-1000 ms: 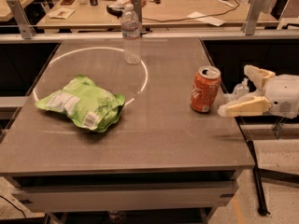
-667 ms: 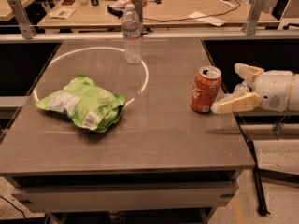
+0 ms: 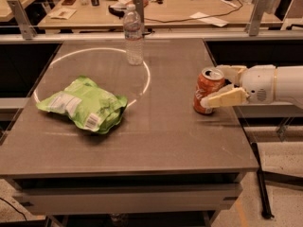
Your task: Move coke can near water bottle
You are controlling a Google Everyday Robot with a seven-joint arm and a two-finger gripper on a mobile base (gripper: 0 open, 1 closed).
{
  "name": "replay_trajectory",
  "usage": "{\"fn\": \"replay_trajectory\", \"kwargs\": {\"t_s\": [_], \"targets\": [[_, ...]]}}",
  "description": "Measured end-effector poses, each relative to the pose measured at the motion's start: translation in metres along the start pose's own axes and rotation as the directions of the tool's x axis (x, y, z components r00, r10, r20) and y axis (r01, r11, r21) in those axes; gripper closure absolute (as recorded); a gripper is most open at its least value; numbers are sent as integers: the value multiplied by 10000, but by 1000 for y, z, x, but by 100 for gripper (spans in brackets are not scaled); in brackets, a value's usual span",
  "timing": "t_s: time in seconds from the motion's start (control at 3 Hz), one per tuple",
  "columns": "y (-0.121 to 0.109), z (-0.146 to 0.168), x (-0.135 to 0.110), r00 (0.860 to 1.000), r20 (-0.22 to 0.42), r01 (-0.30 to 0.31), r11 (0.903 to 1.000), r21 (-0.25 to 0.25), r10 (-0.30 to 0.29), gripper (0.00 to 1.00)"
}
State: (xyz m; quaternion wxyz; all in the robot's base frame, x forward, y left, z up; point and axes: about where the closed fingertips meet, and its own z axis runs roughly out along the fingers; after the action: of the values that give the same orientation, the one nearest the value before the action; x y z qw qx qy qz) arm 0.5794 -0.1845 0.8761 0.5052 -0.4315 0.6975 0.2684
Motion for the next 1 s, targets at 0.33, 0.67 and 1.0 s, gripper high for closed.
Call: {"fn": "replay_trajectory", "kwargs": {"t_s": [0.33, 0.67, 1.0], "targets": [[5, 11, 2, 9996, -258, -89, 9993, -361, 79, 41], [5, 12, 4, 9992, -380, -138, 9985, -524, 118, 63], [2, 15, -7, 9997, -196, -117, 9988, -471, 108, 87]]}}
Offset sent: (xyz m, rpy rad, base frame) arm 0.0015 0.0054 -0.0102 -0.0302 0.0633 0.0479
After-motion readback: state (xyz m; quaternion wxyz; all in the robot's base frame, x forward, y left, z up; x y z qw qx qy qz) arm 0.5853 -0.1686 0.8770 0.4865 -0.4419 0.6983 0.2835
